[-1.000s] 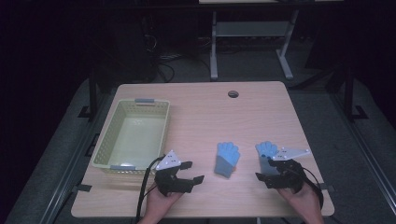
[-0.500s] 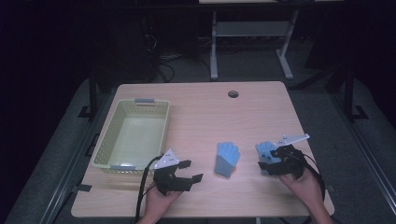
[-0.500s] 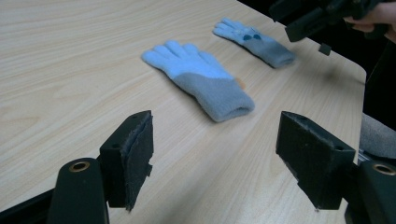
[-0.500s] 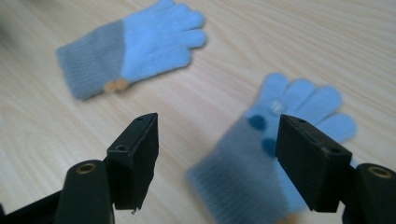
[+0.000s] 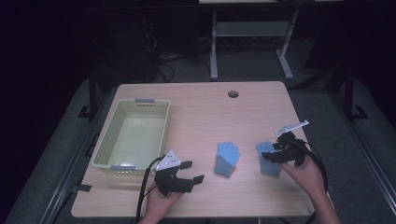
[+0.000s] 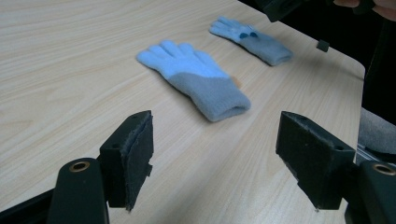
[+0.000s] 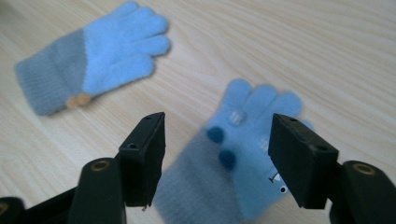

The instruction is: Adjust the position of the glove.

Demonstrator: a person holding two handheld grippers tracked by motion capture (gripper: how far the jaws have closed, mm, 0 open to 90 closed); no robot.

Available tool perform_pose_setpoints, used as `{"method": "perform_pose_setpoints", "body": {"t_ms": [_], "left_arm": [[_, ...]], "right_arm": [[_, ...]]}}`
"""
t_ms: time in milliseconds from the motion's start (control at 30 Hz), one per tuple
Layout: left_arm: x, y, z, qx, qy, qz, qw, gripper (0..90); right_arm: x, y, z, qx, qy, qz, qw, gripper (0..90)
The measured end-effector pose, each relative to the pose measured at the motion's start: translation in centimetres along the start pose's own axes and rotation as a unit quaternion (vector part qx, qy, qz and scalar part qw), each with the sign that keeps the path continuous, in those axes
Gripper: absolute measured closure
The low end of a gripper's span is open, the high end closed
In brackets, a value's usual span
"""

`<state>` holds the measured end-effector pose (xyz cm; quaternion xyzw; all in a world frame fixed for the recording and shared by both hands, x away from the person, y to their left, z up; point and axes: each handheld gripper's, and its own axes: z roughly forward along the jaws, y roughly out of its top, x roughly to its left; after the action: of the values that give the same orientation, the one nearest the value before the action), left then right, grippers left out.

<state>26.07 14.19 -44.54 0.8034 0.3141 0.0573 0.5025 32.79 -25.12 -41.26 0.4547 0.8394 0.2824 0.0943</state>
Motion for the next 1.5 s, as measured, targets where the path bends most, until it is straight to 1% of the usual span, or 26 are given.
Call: {"method": "perform_pose_setpoints", "body": {"t_ms": [33,67,267,300,400,467,500,533,567,600,633,667,700,800,900,967,1067,1133,1200,1233,1267,1333,1367,1400,1500], "left_arm": [[0.0,0.0,0.0,0.001,0.000,-0.001,1.0000,27.2],[0.0,0.0,0.1,0.002,-0.001,0.000,1.0000,27.2],[-0.1,0.0,0.1,-0.001,0.001,0.000,1.0000,27.3],[-0.1,0.0,0.2,-0.002,0.000,0.000,1.0000,27.3],[-0.1,-0.1,0.3,0.000,-0.001,-0.003,1.0000,27.3],[-0.2,0.0,0.2,-0.003,-0.003,-0.004,1.0000,27.3],[-0.3,0.0,0.2,-0.003,-0.002,-0.002,1.0000,27.3],[-0.3,0.0,0.2,-0.003,-0.002,-0.001,1.0000,27.3],[-0.3,0.0,0.3,-0.002,-0.002,-0.003,1.0000,27.4],[-0.3,-0.1,0.3,0.000,-0.002,-0.002,1.0000,27.4],[-0.2,-0.1,0.3,0.001,-0.002,-0.003,1.0000,27.3],[-0.2,-0.1,0.3,0.002,-0.002,-0.003,1.0000,27.4],[-0.2,-0.1,0.3,0.002,-0.002,-0.003,1.0000,27.3],[-0.3,-0.1,0.4,0.001,-0.003,-0.002,1.0000,27.4],[-0.3,-0.1,0.4,0.003,-0.002,-0.001,1.0000,27.4],[-0.2,-0.1,0.4,0.001,-0.001,-0.003,1.0000,27.4],[-0.2,-0.1,0.3,-0.002,0.000,-0.005,1.0000,27.4],[-0.2,0.0,0.2,-0.002,0.002,-0.002,1.0000,27.4],[-0.1,-0.1,0.2,-0.002,0.002,-0.003,1.0000,27.4],[-0.1,-0.1,0.3,-0.002,0.002,-0.004,1.0000,27.4],[-0.1,-0.1,0.3,-0.001,0.002,-0.003,1.0000,27.4],[-0.1,0.0,0.3,-0.002,0.001,-0.005,1.0000,27.4],[-0.2,0.0,0.3,-0.002,0.001,-0.004,1.0000,27.4],[-0.2,0.0,0.3,-0.003,0.002,-0.003,1.0000,27.4],[-0.4,-0.1,0.3,-0.001,0.003,0.000,1.0000,27.4]], "right_arm": [[-0.3,0.0,0.4,0.015,-0.001,0.002,0.9999,39.8],[-0.3,0.0,0.4,0.015,-0.001,0.002,0.9999,39.8],[-1.1,-0.2,1.6,0.052,-0.001,0.014,0.9985,46.2],[-1.2,-0.3,1.8,0.055,-0.001,0.011,0.9984,47.3],[-1.4,-0.4,2.0,0.064,-0.002,0.017,0.9978,48.9],[-1.5,-0.5,2.4,0.073,-0.004,0.018,0.9972,50.0],[-1.4,-0.5,2.5,0.083,-0.002,0.018,0.9964,51.7],[-1.4,-0.5,2.5,0.083,-0.002,0.018,0.9964,51.7],[-1.3,-0.5,2.7,0.086,-0.002,0.012,0.9962,52.8],[-1.2,-0.5,2.8,0.093,-0.003,0.010,0.9956,53.9],[-1.1,-0.5,3.0,0.099,-0.006,0.002,0.9951,54.6],[-1.0,-0.5,3.1,0.103,-0.010,0.002,0.9946,55.1],[-0.9,-0.4,3.2,0.103,-0.012,-0.003,0.9946,55.9],[-0.6,-0.4,3.4,0.108,-0.024,-0.006,0.9939,58.1],[-0.7,-0.4,3.4,0.108,-0.024,-0.004,0.9938,59.9],[-0.7,-0.4,3.4,0.108,-0.026,-0.004,0.9939,62.9],[-0.6,-0.4,3.4,0.108,-0.027,-0.004,0.9938,64.7],[-0.6,-0.4,3.4,0.109,-0.026,-0.004,0.9938,68.1],[-0.7,-0.4,3.4,0.109,-0.025,-0.003,0.9938,69.5],[-0.7,-0.4,3.4,0.111,-0.024,0.001,0.9935,71.3],[-0.9,-0.2,3.4,0.117,-0.023,-0.001,0.9929,74.4],[-0.8,-0.1,3.4,0.119,-0.024,0.000,0.9927,75.5],[-0.7,0.0,3.5,0.121,-0.026,-0.005,0.9922,77.7],[-0.7,0.0,3.5,0.122,-0.026,-0.009,0.9921,78.4],[-0.6,0.0,3.5,0.123,-0.028,-0.009,0.9920,79.9]]}}
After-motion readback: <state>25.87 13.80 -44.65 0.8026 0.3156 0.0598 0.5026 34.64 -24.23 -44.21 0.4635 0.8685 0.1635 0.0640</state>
